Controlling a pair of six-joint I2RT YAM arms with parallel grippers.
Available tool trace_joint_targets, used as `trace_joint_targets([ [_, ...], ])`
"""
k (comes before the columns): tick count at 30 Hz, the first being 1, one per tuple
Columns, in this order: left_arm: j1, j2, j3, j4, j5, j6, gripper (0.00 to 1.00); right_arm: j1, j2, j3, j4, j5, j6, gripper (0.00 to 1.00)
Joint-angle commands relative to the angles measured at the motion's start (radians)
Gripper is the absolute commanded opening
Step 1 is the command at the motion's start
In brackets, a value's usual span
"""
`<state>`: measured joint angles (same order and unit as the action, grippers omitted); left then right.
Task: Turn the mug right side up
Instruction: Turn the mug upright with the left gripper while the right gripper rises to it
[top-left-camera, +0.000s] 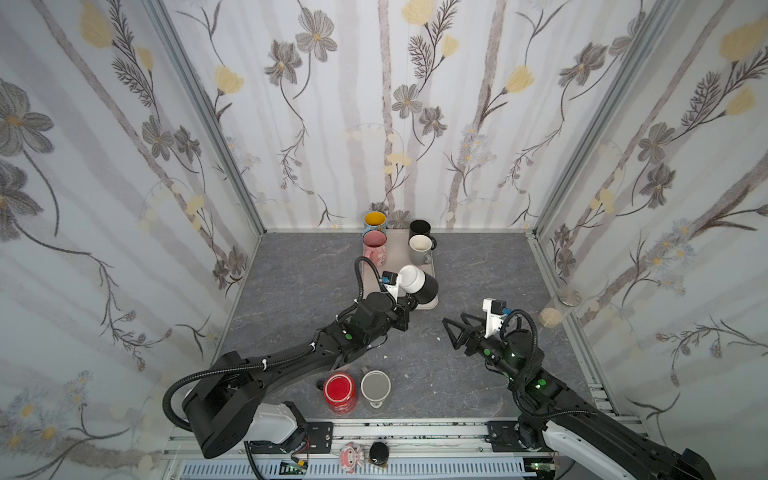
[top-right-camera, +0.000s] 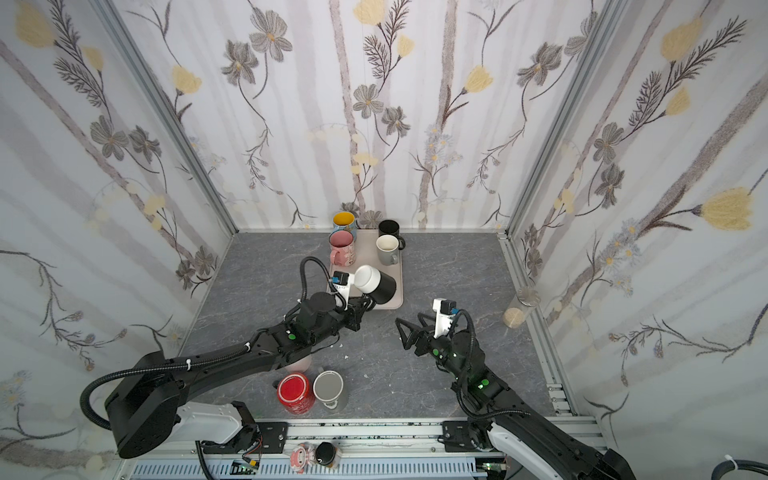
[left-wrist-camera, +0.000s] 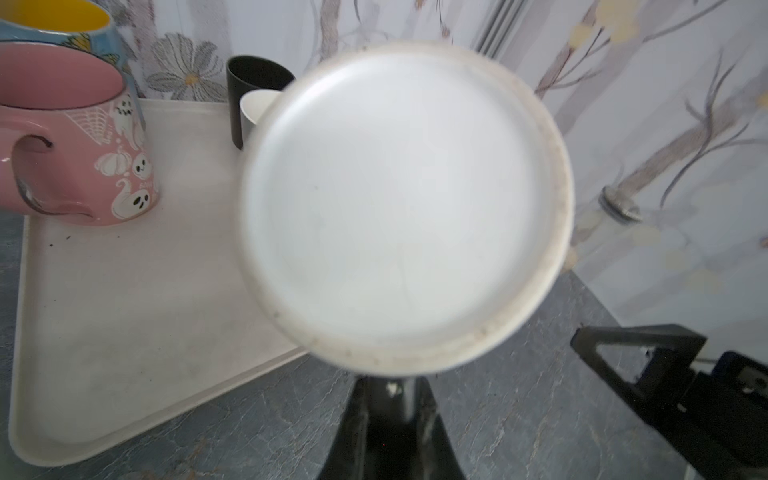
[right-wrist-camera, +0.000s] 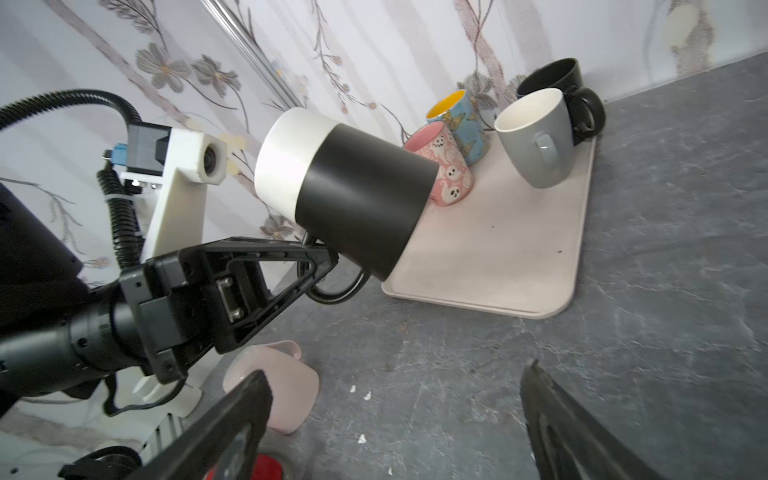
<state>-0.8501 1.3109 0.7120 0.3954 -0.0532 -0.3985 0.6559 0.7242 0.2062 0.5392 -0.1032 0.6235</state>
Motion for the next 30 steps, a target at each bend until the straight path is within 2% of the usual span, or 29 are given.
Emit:
trace_joint_targets([
  [1, 0.009, -0.071, -0.051, 0.325, 0.081, -0.059, 0.00, 0.009, 0.073, 0.020, 0.259, -0.102, 0.065, 0.91],
  [7, 0.029, -0.171, -0.180, 0.620, 0.106, -0.142, 0.00, 0.029, 0.264, 0.075, 0.602, -0.206, 0.170, 0.85],
  [14, 0.029, -0.206, -0.224, 0.772, 0.088, -0.166, 0.00, 0.082, 0.386, 0.198, 0.684, -0.247, 0.178, 0.75],
  [24, 0.028, -0.234, -0.242, 0.868, 0.107, -0.226, 0.00, 0.135, 0.532, 0.297, 0.816, -0.241, 0.228, 0.66],
  [30, 0.027, -0.238, -0.247, 0.887, 0.111, -0.259, 0.00, 0.141, 0.624, 0.326, 0.997, -0.252, 0.302, 0.57],
])
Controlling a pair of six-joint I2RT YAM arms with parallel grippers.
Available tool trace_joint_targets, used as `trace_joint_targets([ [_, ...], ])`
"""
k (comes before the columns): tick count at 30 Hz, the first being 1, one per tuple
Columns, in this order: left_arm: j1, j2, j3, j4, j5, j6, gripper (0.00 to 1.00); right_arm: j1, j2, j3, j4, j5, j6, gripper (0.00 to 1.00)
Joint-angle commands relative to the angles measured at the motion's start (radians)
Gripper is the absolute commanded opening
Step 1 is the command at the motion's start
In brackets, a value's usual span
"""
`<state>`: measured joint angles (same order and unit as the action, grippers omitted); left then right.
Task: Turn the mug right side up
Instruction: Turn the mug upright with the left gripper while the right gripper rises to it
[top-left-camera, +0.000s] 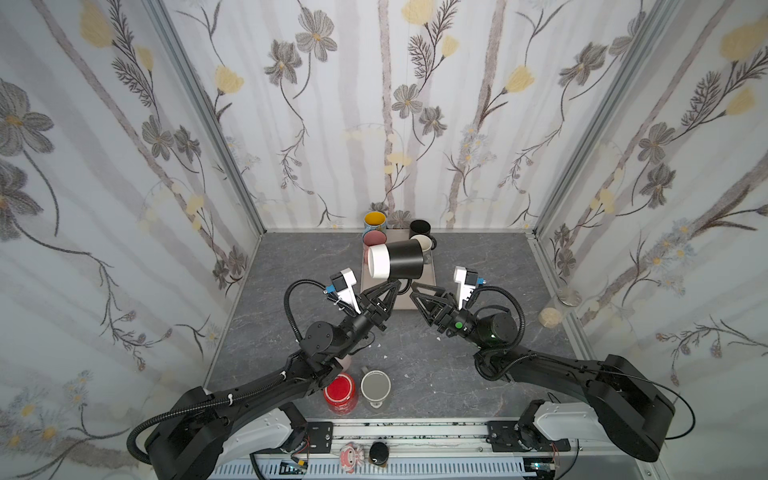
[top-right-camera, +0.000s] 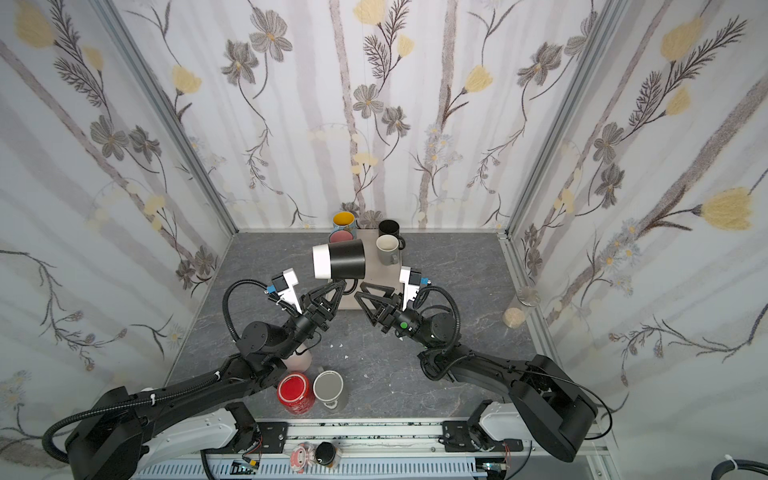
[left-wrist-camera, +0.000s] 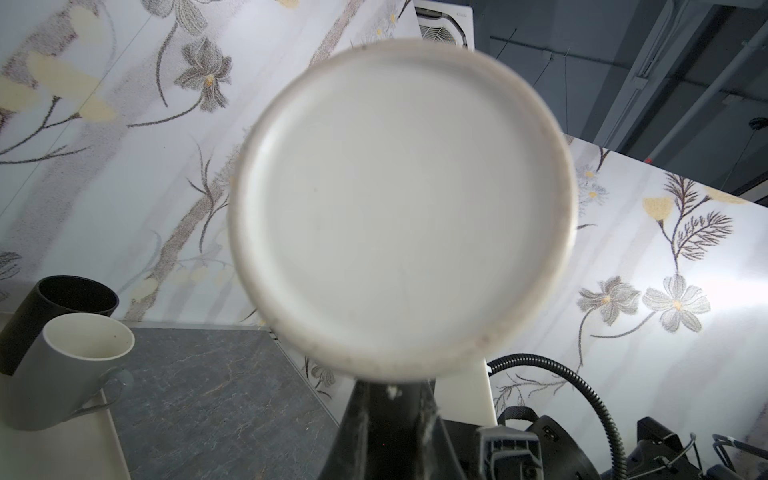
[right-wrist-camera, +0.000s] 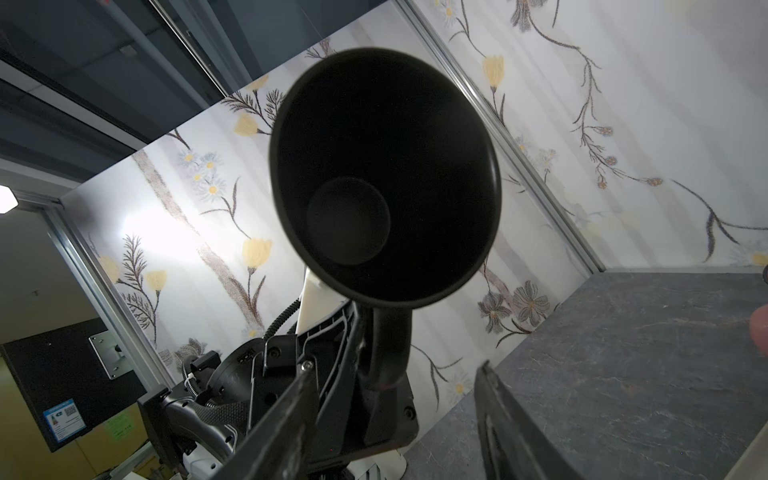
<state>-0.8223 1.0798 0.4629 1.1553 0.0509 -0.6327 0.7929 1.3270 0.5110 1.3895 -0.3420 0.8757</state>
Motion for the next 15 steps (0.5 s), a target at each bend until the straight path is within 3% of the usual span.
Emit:
trace_joint_targets([
  [1, -0.001, -0.006, 0.001, 0.128, 0.005, -0.025, 0.00, 0.007, 0.033, 0.034, 0.149, -0.019, 0.052, 0.56],
  [4, -0.001, -0.001, 0.006, 0.126, 0.009, -0.027, 0.00, 0.020, 0.057, 0.064, 0.147, -0.025, 0.052, 0.53],
  [15, -0.001, 0.001, 0.013, 0.106, 0.004, -0.027, 0.00, 0.020, 0.122, 0.102, 0.199, -0.018, 0.094, 0.29],
])
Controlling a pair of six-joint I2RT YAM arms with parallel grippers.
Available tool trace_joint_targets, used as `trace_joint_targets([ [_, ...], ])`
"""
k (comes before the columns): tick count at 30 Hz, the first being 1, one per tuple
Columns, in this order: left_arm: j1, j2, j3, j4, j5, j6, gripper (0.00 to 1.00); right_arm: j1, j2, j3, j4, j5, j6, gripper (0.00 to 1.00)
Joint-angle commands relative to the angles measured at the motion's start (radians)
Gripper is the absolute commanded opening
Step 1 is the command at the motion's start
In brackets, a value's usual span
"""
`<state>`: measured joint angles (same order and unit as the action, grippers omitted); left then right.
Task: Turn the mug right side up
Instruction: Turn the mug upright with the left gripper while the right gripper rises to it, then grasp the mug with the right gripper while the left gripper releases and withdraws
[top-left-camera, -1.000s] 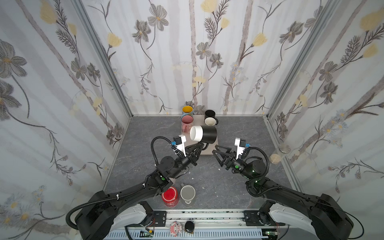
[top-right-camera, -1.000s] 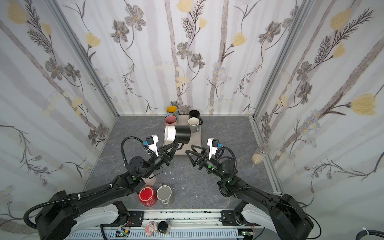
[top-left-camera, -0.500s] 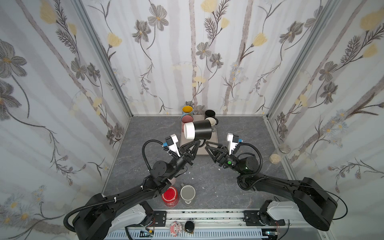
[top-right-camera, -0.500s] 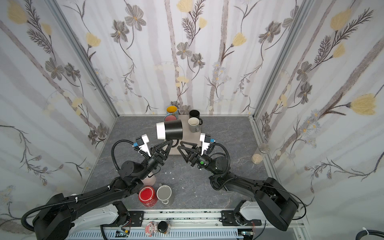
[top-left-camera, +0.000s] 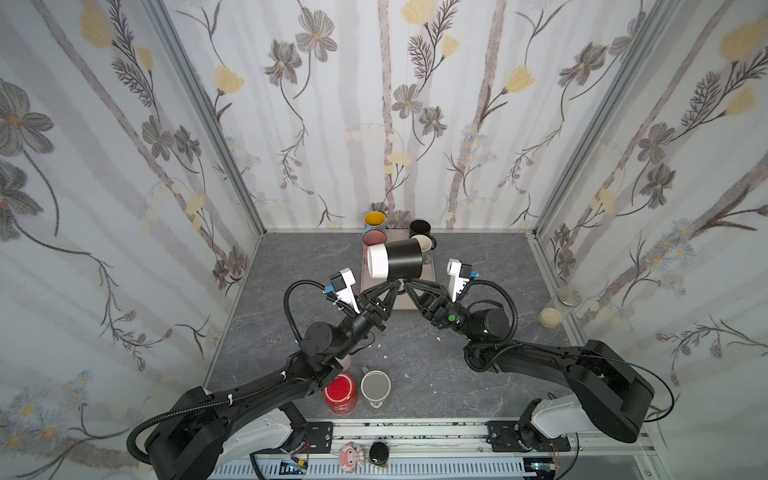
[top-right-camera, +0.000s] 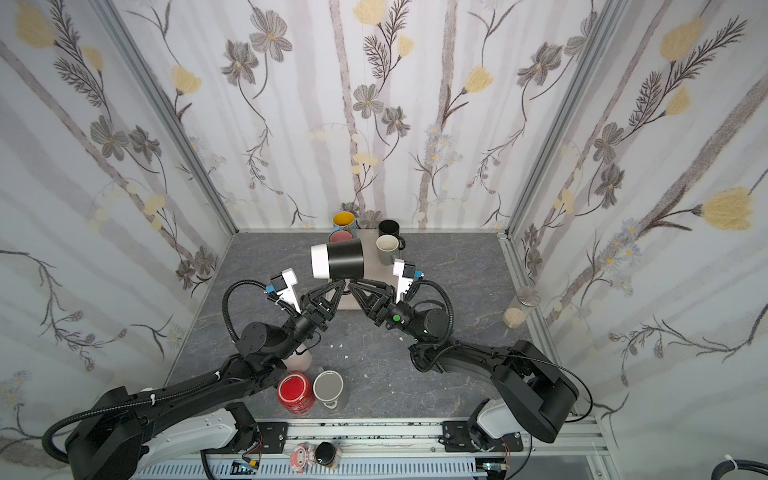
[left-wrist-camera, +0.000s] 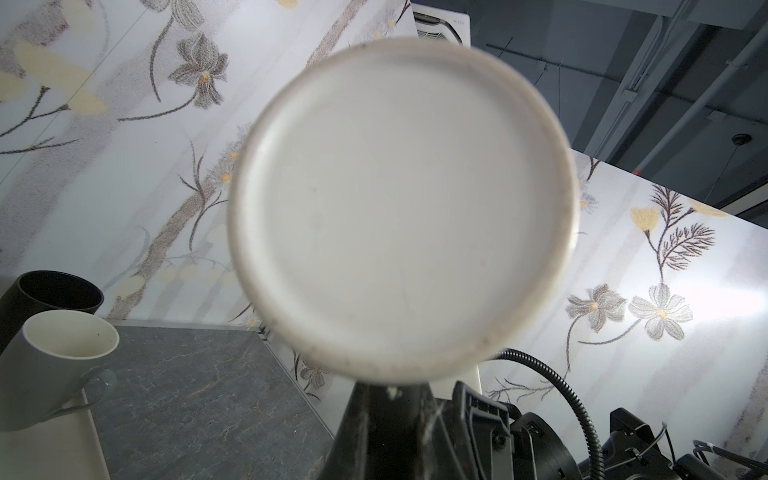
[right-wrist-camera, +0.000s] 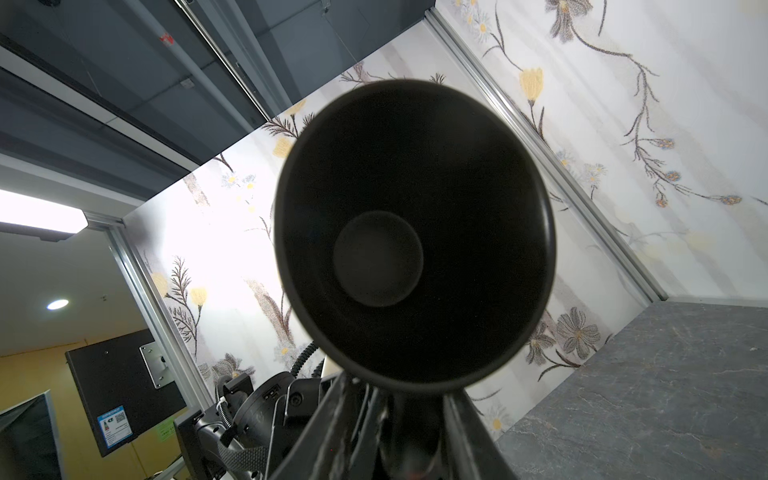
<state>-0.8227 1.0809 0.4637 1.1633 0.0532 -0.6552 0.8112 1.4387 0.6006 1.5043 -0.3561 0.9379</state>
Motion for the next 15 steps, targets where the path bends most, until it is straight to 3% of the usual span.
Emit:
trace_joint_targets([
  [1, 0.000, 0.002, 0.012, 0.098, 0.001, -0.006, 0.00, 0.002, 0.016, 0.014, 0.089, -0.004, 0.036, 0.26],
  [7, 0.000, 0.008, 0.018, 0.082, -0.001, -0.009, 0.00, 0.002, 0.035, 0.025, 0.092, -0.015, 0.050, 0.00],
  [10, 0.000, 0.001, 0.019, 0.051, -0.016, -0.014, 0.00, 0.002, 0.020, 0.016, 0.055, 0.000, 0.039, 0.00],
  [11, 0.000, -0.007, 0.023, 0.024, -0.031, -0.014, 0.06, 0.002, 0.006, 0.012, 0.016, 0.016, 0.027, 0.00],
  [14, -0.001, -0.033, 0.010, -0.021, -0.073, -0.010, 0.58, 0.002, -0.054, -0.010, -0.113, 0.070, -0.030, 0.00],
  [15, -0.001, -0.040, 0.004, -0.027, -0.084, -0.009, 0.70, 0.000, -0.073, -0.018, -0.144, 0.086, -0.043, 0.00],
])
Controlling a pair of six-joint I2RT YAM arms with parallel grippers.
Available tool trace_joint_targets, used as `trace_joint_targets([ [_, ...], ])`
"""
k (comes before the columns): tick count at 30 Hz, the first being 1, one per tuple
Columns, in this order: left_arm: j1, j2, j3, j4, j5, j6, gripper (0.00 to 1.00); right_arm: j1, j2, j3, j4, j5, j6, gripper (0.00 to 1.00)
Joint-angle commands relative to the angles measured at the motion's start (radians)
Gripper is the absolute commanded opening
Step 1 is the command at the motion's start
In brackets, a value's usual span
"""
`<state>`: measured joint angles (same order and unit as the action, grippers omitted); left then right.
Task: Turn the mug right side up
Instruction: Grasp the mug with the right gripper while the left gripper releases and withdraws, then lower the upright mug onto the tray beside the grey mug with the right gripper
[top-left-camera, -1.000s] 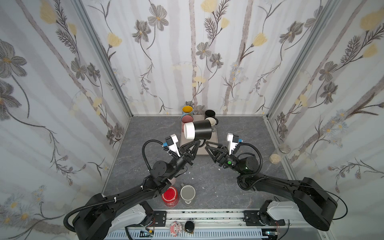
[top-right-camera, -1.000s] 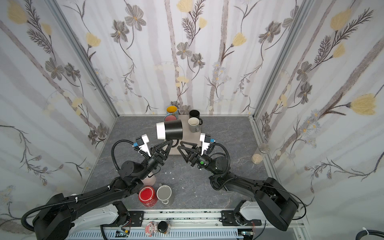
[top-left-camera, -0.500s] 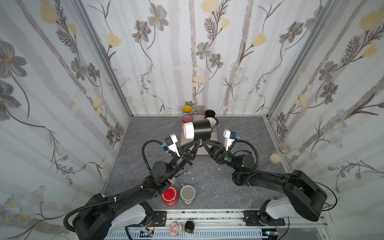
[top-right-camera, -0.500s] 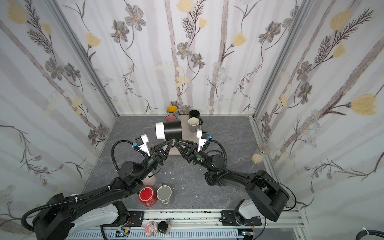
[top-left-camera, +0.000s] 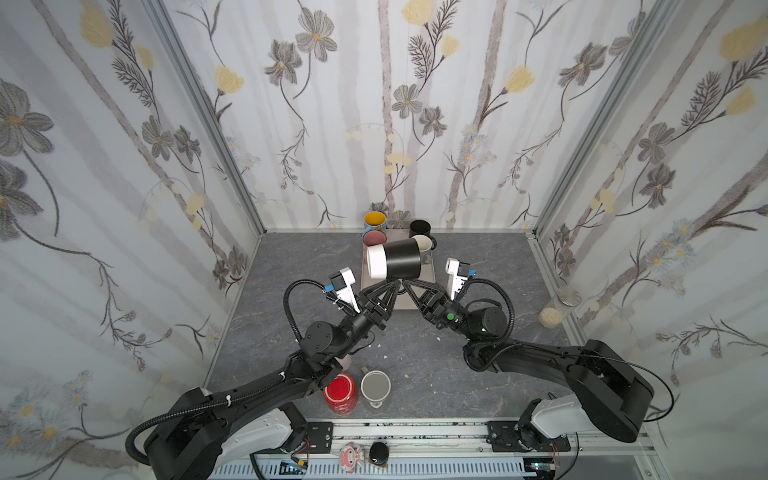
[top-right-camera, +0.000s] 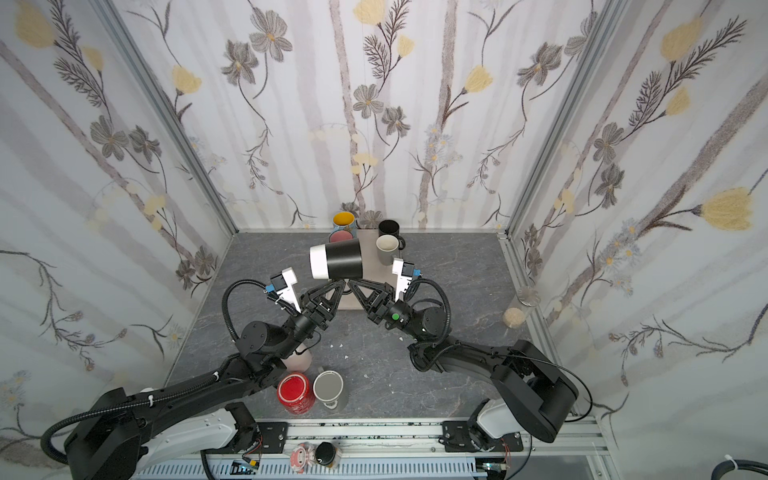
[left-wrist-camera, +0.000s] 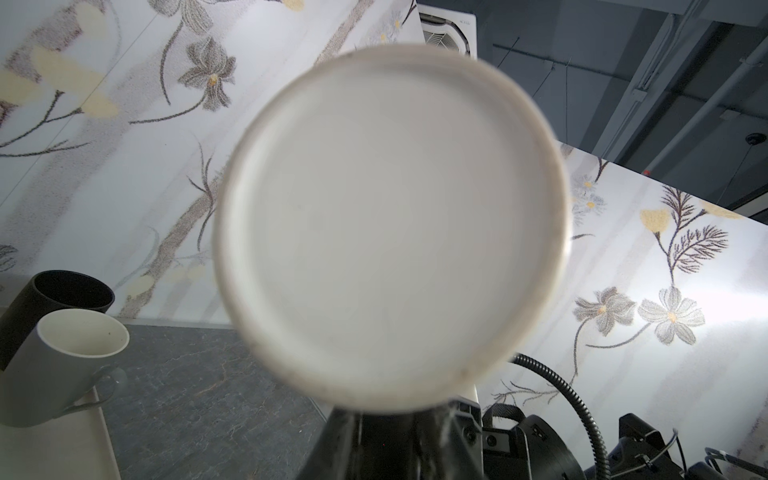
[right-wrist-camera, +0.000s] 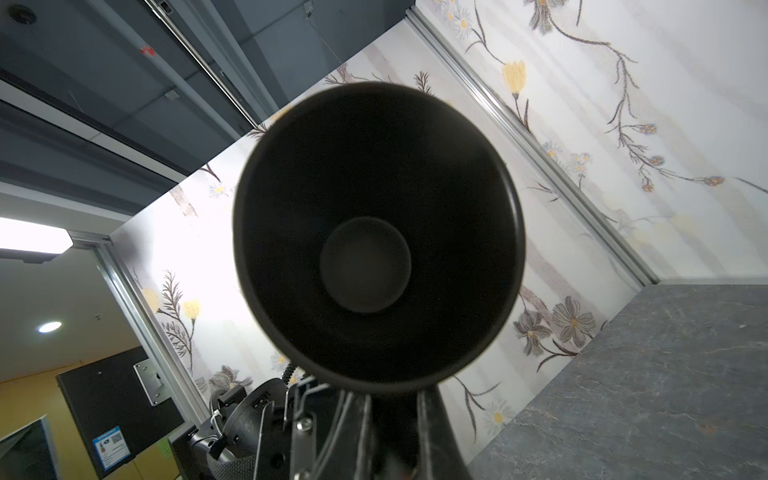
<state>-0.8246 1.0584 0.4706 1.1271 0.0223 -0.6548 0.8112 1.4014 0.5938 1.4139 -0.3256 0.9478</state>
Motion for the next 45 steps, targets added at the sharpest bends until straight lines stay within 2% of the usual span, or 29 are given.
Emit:
trace_joint_targets([
  [1, 0.001, -0.025, -0.011, 0.005, -0.062, -0.008, 0.79, -0.007, -0.056, -0.021, -0.089, 0.075, -0.065, 0.00],
  [2, 0.002, -0.030, -0.019, -0.002, -0.073, -0.008, 0.86, -0.015, -0.078, -0.030, -0.122, 0.094, -0.076, 0.00],
  [3, 0.001, -0.037, -0.025, -0.011, -0.084, -0.010, 0.97, -0.024, -0.096, -0.042, -0.150, 0.106, -0.082, 0.00],
  [4, 0.002, -0.043, -0.030, -0.018, -0.092, -0.005, 1.00, -0.036, -0.119, -0.056, -0.173, 0.122, -0.093, 0.00],
  [9, 0.001, -0.087, -0.061, -0.071, -0.149, 0.012, 1.00, -0.105, -0.243, -0.081, -0.448, 0.183, -0.192, 0.00],
  [13, 0.002, -0.155, -0.082, -0.186, -0.229, 0.039, 1.00, -0.122, -0.282, 0.027, -0.859, 0.272, -0.393, 0.00],
  [15, 0.002, -0.191, -0.084, -0.260, -0.264, 0.060, 1.00, -0.123, -0.250, 0.102, -1.042, 0.340, -0.509, 0.00],
  [18, 0.002, -0.237, -0.091, -0.331, -0.300, 0.078, 1.00, -0.133, -0.142, 0.222, -1.224, 0.423, -0.635, 0.00],
  [21, 0.001, -0.276, -0.115, -0.357, -0.318, 0.080, 1.00, -0.144, 0.002, 0.336, -1.344, 0.492, -0.716, 0.00],
  [24, 0.002, -0.310, -0.128, -0.389, -0.325, 0.081, 1.00, -0.173, 0.151, 0.460, -1.449, 0.501, -0.777, 0.00],
  [27, 0.002, -0.341, -0.135, -0.421, -0.331, 0.084, 1.00, -0.190, 0.283, 0.548, -1.488, 0.538, -0.853, 0.00],
  [32, 0.002, -0.396, -0.154, -0.449, -0.339, 0.085, 1.00, -0.220, 0.401, 0.638, -1.494, 0.569, -0.900, 0.00],
  [45, 0.002, -0.460, -0.175, -0.489, -0.358, 0.096, 1.00, -0.263, 0.497, 0.702, -1.496, 0.583, -0.944, 0.00],
])
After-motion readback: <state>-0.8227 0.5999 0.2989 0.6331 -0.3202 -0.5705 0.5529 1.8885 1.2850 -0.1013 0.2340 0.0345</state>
